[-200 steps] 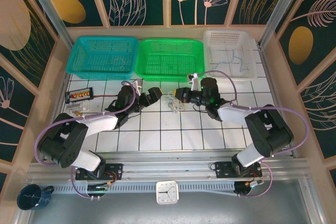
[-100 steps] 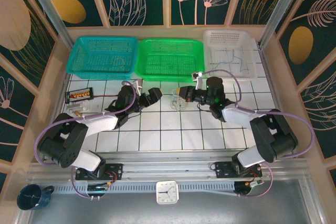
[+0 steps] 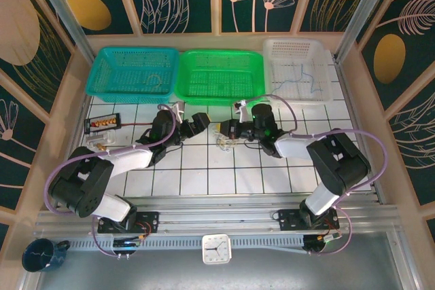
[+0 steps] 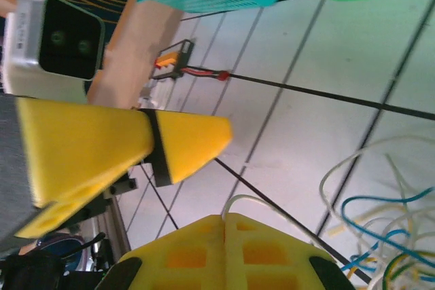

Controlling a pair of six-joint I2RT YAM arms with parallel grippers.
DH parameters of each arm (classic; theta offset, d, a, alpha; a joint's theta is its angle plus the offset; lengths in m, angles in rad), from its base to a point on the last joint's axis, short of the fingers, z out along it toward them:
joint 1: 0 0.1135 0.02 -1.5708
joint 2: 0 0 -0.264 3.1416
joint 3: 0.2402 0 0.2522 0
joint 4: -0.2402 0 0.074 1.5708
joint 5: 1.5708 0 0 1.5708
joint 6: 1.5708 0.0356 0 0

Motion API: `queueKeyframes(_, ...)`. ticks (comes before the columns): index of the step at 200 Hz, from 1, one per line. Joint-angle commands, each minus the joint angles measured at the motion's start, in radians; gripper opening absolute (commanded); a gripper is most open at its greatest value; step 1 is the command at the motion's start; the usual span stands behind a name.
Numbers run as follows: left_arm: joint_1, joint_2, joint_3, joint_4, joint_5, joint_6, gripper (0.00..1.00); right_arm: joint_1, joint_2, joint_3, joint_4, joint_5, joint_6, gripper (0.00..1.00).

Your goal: Untangle the cables

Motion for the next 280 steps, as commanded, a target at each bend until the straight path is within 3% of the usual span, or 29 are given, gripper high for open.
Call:
queueKeyframes(1, -0.003, -0.023, 0.023, 0.002, -0.026, 0.016, 0.97, 0.0, -0.039, 0.031, -0.032, 0.039, -0.039, 0.0)
queueKeyframes(45, -0.003, -0.013, 0.023, 0.003, -0.023, 0.016, 0.96, -0.081, -0.084, -0.022, -0.045, 0.066, -0.033, 0.0)
queueKeyframes(128, -0.003, 0.023, 0.036, -0.015, 0.0, 0.046, 0.96, -0.215, -0.155, -0.167, 0.163, -0.016, 0.102, 0.0)
queueKeyframes(178, -0.003, 0.024, 0.03, -0.008, -0.012, 0.039, 0.97, -0.185, -0.21, -0.106, 0.135, -0.046, 0.121, 0.0)
queueKeyframes(218, -0.003, -0.012, 0.023, -0.014, -0.045, 0.035, 0.97, -0.113, -0.239, -0.031, 0.023, 0.015, 0.057, 0.0)
queueKeyframes(280, -0.001, -0.123, 0.001, -0.069, -0.198, -0.003, 0.99, -0.015, -0.111, 0.016, 0.004, 0.114, 0.03, 0.0)
